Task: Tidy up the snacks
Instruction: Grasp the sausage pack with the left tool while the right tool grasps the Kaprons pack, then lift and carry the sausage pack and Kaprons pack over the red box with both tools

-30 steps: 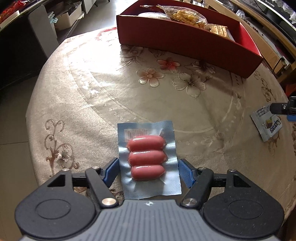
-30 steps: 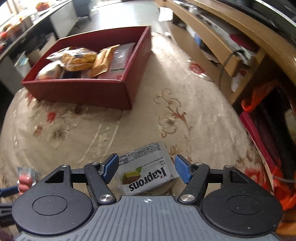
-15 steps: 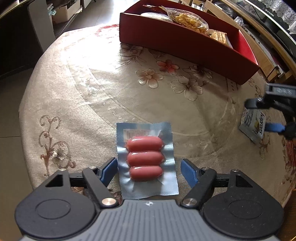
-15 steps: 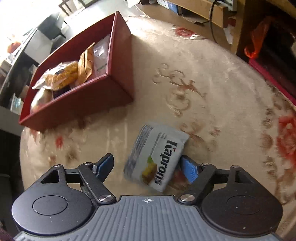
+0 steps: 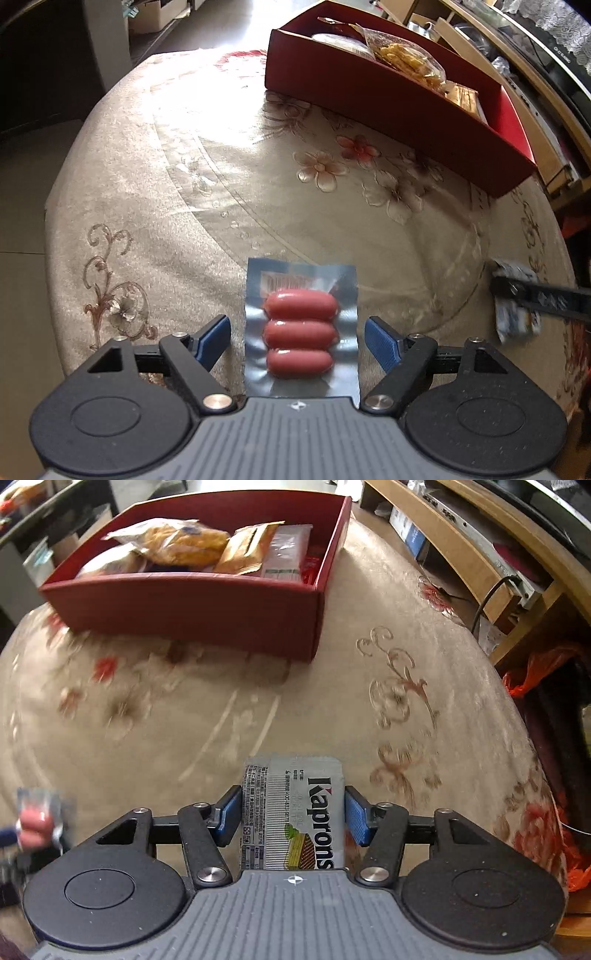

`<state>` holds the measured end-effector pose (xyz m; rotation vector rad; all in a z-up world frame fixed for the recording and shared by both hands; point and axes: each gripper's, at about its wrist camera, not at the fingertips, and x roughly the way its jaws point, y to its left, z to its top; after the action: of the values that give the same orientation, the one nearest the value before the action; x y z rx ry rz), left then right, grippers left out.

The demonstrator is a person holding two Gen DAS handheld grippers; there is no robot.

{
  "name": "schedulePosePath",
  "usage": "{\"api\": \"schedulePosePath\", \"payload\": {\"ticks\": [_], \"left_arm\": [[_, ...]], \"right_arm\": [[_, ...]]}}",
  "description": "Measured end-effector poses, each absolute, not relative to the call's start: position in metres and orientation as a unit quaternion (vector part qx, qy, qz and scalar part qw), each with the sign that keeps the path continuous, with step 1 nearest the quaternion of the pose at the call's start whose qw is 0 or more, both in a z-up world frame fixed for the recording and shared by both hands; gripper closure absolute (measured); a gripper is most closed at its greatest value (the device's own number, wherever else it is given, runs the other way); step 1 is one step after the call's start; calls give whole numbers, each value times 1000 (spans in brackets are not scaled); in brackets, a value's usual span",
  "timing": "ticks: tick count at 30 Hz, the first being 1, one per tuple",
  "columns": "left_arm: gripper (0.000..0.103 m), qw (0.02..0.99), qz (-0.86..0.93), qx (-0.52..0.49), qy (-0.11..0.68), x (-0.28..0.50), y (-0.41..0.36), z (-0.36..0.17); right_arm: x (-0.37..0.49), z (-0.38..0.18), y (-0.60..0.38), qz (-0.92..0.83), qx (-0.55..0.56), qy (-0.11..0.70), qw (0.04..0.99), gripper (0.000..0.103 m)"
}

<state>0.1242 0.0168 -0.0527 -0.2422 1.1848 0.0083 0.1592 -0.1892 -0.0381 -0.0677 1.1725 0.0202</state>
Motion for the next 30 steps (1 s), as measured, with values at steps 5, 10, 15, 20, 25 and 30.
{"api": "schedulePosePath", "payload": {"ticks": [5, 10, 15, 20, 25, 30], "left_arm": [[14, 831, 23, -76, 551, 130, -4, -59], [25, 839, 34, -31, 543, 124, -16, -61], [38, 831, 35, -55, 552, 119, -2, -55], [38, 829, 41, -56, 555, 109, 3, -56], [38, 836, 40, -39, 546, 101, -1, -53], [37, 835, 34, -23, 549, 101, -6, -58]], "right_arm": [[135, -23, -191, 22, -13, 536, 844, 39], [124, -21, -181, 30, -19, 536, 843, 39], [125, -17, -180, 48, -22, 530, 846, 38], [121, -8, -175, 66, -18, 518, 852, 38], [121, -7, -169, 77, -24, 515, 853, 38], [119, -17, -160, 83, -47, 527, 845, 38]]}}
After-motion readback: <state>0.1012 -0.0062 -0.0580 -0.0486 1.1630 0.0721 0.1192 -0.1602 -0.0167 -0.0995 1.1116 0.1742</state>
